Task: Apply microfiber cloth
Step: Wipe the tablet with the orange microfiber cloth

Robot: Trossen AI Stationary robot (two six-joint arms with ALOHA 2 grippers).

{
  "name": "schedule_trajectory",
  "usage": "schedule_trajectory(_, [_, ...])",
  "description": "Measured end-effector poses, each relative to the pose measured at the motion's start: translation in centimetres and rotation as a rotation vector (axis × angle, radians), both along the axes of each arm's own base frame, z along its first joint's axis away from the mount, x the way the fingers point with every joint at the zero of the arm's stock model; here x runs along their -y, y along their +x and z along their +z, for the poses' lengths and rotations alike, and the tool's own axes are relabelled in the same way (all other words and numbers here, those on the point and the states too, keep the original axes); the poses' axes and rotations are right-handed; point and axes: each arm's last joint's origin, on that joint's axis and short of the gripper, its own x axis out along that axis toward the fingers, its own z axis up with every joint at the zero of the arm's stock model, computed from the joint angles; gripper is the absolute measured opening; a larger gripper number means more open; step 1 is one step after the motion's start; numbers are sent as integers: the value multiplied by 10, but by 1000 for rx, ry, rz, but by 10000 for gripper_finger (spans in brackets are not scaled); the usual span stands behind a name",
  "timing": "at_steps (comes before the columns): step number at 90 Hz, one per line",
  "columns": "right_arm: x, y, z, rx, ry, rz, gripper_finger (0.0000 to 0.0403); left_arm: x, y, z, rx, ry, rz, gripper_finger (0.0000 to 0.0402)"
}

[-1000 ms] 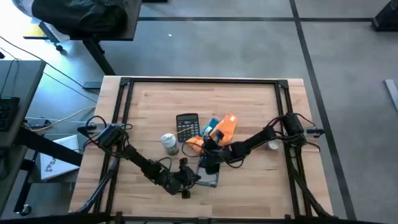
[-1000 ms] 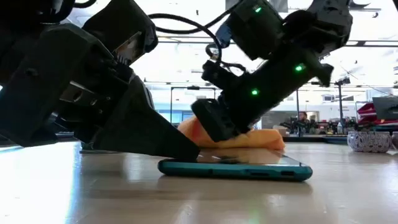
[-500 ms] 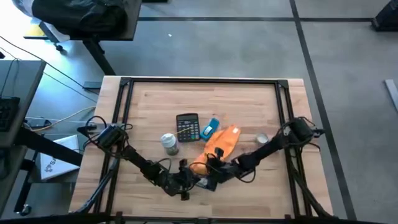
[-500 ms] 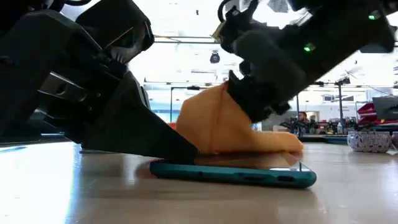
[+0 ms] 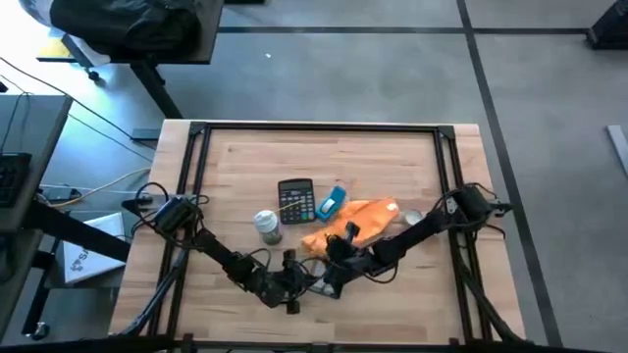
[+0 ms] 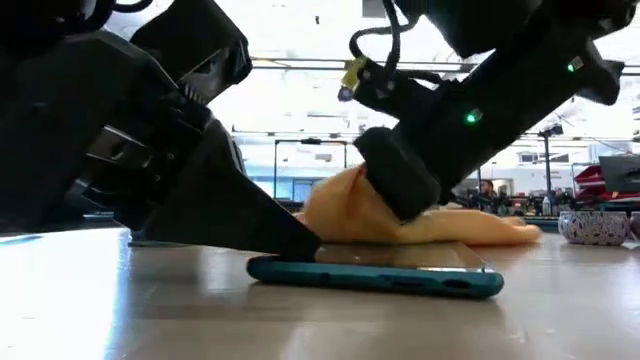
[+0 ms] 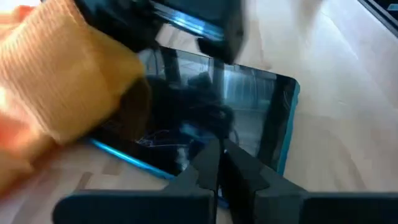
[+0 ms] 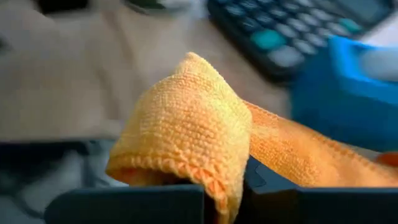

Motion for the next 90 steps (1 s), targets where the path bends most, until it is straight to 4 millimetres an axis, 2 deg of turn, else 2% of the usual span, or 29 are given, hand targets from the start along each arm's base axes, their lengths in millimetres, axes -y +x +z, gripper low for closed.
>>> schedule_trajectory(19, [24, -28, 27, -180, -106, -120, 0, 1, 0, 2, 3, -4, -6, 0])
schedule_trajectory(32, [24, -45, 56, -185, -144, -131, 0, 1, -2, 15, -5, 16, -45, 0])
schedule_trajectory(42, [23, -58, 75, -136, -149, -112, 0, 0, -3, 42, 42, 21, -63, 0])
schedule_trajectory(55, [32, -86, 85, -65, -112, -144, 0, 0, -9, 79, 106, 3, -150, 0])
schedule_trajectory(65, [46, -114, 86, -5, -48, -188, 0, -3, -25, 109, 182, 8, -183, 0])
schedule_trajectory(75, [63, -140, 87, 101, 30, -240, 0, -10, -54, 134, 270, 15, -205, 0])
schedule_trajectory(83, [79, -157, 87, 164, 64, -280, 0, -21, -83, 146, 377, 19, -204, 0])
schedule_trajectory(90, [93, -169, 89, 216, 83, -324, 0, -33, -108, 147, 450, 4, -189, 0])
